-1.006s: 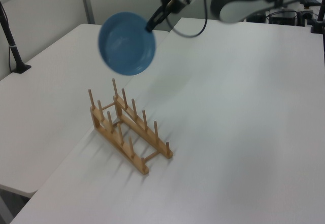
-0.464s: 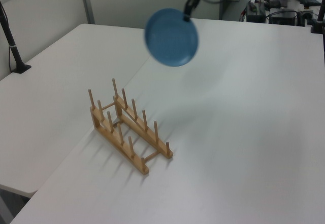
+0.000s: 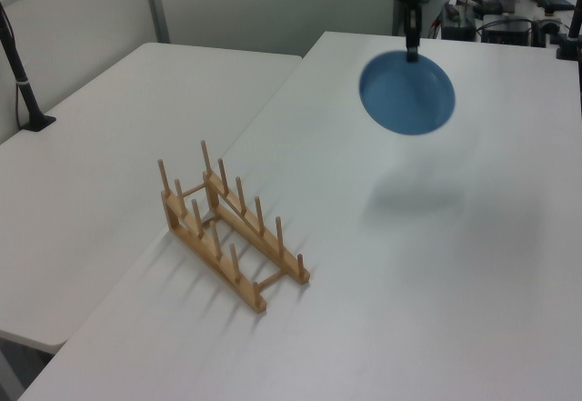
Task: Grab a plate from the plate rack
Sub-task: 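Carry the plate away from the rack and lower it flat onto the table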
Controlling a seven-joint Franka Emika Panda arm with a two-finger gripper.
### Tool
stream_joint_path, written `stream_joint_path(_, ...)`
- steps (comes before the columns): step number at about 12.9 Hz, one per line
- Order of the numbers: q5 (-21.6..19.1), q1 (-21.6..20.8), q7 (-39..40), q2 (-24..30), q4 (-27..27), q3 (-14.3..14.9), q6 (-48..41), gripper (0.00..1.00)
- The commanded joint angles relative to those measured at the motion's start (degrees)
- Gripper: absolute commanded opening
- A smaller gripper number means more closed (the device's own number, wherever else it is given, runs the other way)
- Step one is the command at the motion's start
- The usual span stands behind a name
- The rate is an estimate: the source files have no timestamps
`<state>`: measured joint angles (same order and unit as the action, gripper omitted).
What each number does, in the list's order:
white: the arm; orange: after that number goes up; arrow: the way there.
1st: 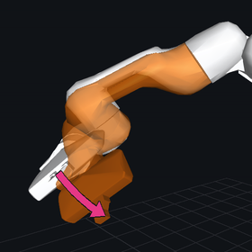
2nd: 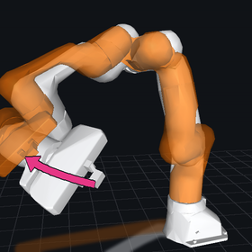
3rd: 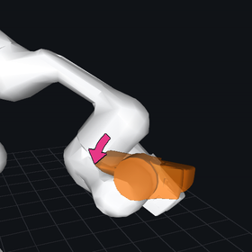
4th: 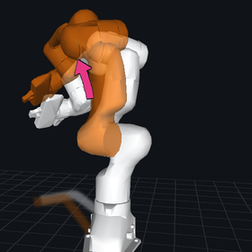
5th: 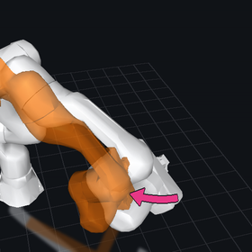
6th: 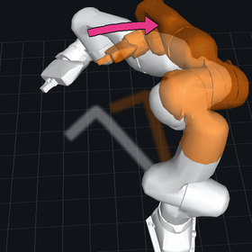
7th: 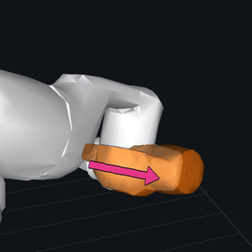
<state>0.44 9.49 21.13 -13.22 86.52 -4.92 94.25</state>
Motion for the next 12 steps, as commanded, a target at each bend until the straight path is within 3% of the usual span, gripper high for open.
stream_joint_path(1, -2.37, 2.37, 3.3, -1.44, 6.2, -0.71, -0.47, 0.0)
stream_joint_path(12, -1.67, 5.8, 4.27, -9.36, 9.72, -0.71, 3.21, 0.0)
